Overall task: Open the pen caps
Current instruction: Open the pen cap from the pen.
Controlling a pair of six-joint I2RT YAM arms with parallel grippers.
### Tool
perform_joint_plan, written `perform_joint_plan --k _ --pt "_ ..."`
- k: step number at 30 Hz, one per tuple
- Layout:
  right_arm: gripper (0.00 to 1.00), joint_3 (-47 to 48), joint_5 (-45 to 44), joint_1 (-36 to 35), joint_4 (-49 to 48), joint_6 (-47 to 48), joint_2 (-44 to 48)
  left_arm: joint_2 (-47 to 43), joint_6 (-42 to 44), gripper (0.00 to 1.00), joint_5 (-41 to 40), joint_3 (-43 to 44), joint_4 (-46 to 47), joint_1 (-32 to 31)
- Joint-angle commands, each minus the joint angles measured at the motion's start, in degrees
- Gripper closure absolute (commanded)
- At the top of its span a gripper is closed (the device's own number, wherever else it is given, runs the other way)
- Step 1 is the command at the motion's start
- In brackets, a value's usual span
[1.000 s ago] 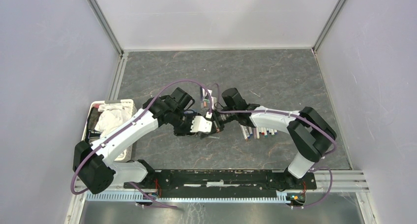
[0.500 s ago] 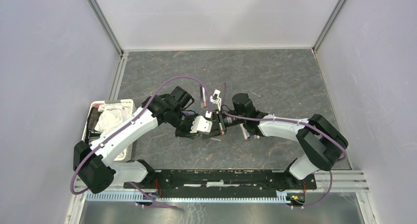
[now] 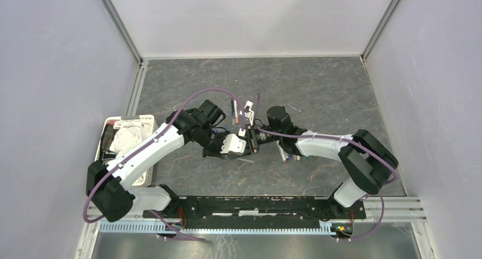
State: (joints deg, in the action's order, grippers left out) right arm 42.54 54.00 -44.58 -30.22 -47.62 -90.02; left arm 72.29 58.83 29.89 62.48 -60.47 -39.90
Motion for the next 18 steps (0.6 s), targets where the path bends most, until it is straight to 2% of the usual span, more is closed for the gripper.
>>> perform_joint_plan --k 1,5,11,14,18 --pt "0.59 4.4 0.3 -1.2 -3.8 -1.2 -3.0 1.4 2.6 0.98 -2.0 1.0 -0.3 -0.1" --pt "0.61 5.4 1.0 -2.0 -3.1 -1.5 -4.3 1.1 2.8 0.98 -2.8 1.8 -0.3 -0.1" --pt "0.57 5.7 0.1 -2.3 3.3 2.9 -4.5 1.0 2.9 0.98 -2.9 2.5 -0.5 -0.1" --pt "0.65 6.2 -0.8 -2.3 5.1 3.6 -4.3 1.3 3.0 0.98 -2.7 4.2 -1.6 -0.1" --pt "0.66 7.5 -0.6 -2.3 7.4 5.1 -4.1 1.0 3.5 0.98 -3.1 6.3 -2.5 -0.1"
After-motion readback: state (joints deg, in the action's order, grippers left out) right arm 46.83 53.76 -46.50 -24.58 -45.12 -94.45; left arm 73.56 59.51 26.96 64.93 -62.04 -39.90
